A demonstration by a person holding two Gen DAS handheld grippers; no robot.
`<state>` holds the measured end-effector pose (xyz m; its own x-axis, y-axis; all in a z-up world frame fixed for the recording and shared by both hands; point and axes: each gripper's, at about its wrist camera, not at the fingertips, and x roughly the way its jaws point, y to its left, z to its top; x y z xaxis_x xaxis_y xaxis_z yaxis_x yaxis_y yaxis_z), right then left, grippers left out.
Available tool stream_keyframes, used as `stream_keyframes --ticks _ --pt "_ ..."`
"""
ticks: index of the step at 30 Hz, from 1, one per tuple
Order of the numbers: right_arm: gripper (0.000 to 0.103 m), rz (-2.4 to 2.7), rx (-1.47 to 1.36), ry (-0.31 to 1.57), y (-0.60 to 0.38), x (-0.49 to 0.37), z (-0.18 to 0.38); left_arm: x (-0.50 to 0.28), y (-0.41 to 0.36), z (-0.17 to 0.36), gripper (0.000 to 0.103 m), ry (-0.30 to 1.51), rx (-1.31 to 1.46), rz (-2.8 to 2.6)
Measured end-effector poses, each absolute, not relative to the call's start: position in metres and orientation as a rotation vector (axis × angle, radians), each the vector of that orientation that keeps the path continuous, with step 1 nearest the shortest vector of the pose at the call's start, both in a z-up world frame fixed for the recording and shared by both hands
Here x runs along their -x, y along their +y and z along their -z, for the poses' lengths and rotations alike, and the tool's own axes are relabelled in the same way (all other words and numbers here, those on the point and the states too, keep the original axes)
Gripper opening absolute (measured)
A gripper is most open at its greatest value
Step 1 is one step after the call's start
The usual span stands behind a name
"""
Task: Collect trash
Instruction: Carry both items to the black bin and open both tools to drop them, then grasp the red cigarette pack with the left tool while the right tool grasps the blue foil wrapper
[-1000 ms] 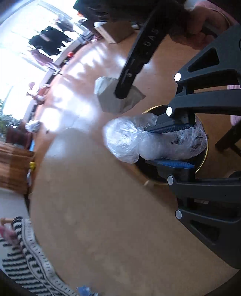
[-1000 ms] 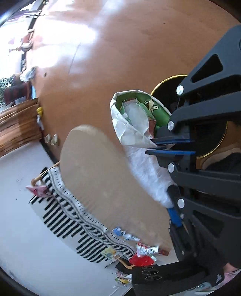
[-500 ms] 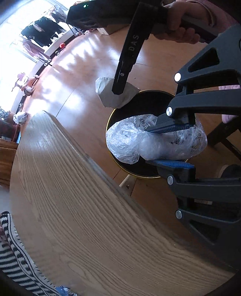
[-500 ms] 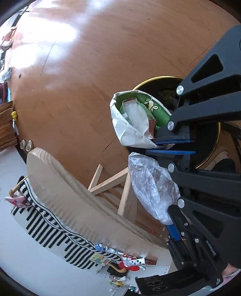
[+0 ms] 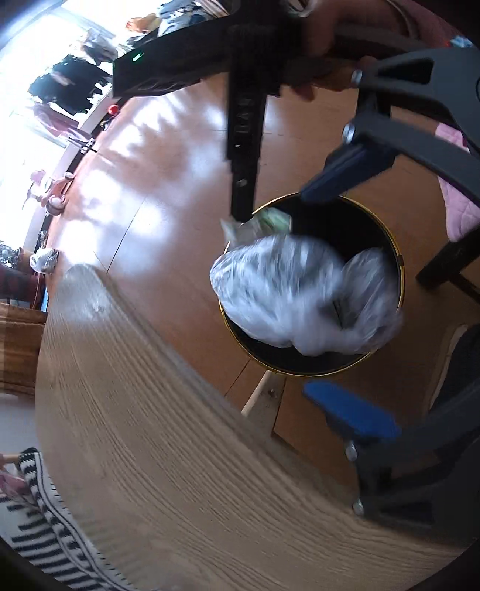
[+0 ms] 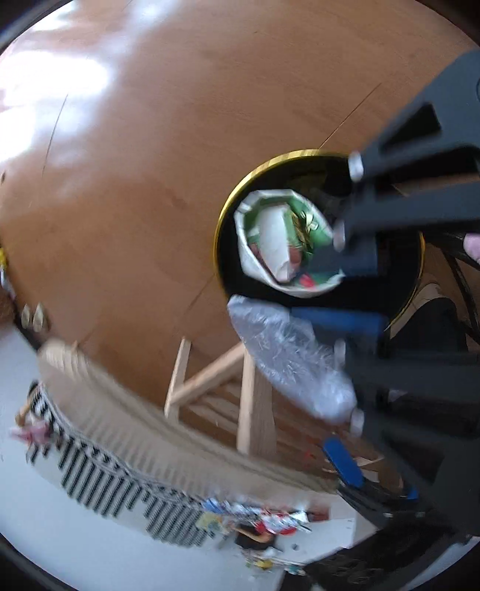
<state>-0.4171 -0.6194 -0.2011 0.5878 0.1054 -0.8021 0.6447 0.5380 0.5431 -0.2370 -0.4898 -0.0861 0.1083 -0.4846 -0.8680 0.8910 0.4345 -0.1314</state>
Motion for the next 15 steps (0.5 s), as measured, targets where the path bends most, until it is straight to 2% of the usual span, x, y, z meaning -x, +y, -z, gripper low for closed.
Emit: stream_keyframes --ticks 1,8,15 --pt "0.095 0.407 -0.981 0.892 -0.623 0.422 0.201 0.239 -0.490 0.085 0.096 1.006 -0.514 1.060" --pt "0.096 0.566 -0.933 0.844 -0.629 0.435 0.191 0.228 -0.458 0.041 0.096 0.918 -0.416 1.031" --pt "0.096 0.546 -0.874 0.783 -0.615 0.414 0.172 0.181 -0.365 -0.018 0.097 0.789 -0.307 0.812"
